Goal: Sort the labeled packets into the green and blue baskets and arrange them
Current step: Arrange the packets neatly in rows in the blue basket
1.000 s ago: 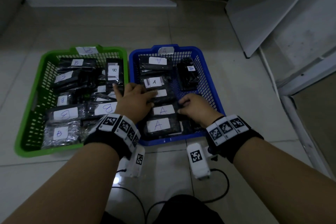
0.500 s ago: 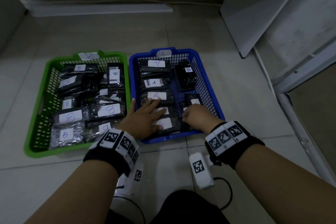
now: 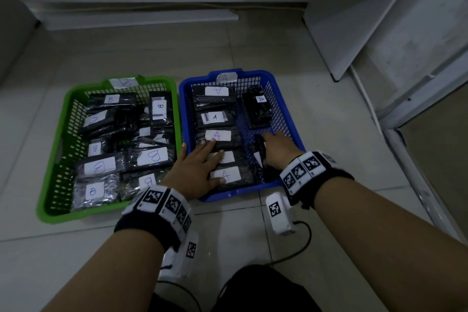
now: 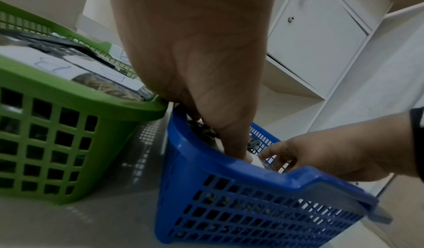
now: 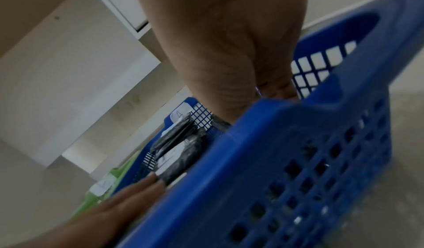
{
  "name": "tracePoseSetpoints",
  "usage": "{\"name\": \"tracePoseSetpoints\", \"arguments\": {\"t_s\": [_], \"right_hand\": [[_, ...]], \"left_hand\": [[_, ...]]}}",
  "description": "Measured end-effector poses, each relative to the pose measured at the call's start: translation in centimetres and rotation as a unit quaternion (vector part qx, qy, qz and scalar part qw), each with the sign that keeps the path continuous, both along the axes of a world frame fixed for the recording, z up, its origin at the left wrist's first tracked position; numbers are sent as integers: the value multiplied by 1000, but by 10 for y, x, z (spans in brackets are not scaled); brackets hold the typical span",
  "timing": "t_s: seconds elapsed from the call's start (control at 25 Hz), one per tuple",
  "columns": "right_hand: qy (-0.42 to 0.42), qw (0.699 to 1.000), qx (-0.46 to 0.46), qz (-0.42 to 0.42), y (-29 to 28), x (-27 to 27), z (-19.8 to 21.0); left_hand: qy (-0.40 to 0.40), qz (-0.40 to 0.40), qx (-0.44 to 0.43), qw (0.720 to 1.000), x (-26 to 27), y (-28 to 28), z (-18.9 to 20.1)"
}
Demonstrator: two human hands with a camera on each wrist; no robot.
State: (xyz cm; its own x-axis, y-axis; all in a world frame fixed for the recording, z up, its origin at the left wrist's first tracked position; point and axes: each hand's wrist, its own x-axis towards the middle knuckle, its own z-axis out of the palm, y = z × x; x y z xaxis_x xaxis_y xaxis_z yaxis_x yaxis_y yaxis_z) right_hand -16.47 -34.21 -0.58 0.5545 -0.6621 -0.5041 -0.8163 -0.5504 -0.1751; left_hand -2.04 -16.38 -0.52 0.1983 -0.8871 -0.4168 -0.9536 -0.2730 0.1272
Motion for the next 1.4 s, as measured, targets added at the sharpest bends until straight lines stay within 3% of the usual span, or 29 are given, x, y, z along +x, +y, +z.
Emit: {"name": "tracePoseSetpoints", "arguments": {"t_s": [0.08, 0.28, 0.48, 0.56, 0.68, 0.76, 0.88, 0.96, 1.24, 1.4], "right_hand": [[-14, 1000, 18, -11, 1, 0, -5], [51, 998, 29, 18, -1, 2, -10], [-13, 990, 131, 42, -7, -4, 3], [-41, 993, 106, 40, 1, -12, 10], [-144, 989, -5, 31, 28, -23, 20], [-183, 981, 38, 42, 46, -29, 29], [-146, 972, 131, 128, 64, -35, 37], [-125, 973, 91, 171, 67, -35, 36], [-115, 979, 44, 161, 75, -31, 38], [-160, 979, 7, 125, 80, -54, 58]], "left_hand": [[-1, -2, 7, 1000, 0, -2, 0], [-14, -1, 14, 1000, -2, -4, -1], [0, 11, -2, 1000, -3, -2, 3], [24, 26, -47, 998, -4, 0, 4], [40, 87, -171, 981, -3, 9, 7], [22, 165, -217, 962, -4, 18, 12], [40, 256, -207, 943, -7, 33, 16], [65, 243, -187, 950, -6, 42, 13], [111, 145, -104, 978, 14, 74, 29], [84, 174, -251, 949, 35, 119, 39]]}}
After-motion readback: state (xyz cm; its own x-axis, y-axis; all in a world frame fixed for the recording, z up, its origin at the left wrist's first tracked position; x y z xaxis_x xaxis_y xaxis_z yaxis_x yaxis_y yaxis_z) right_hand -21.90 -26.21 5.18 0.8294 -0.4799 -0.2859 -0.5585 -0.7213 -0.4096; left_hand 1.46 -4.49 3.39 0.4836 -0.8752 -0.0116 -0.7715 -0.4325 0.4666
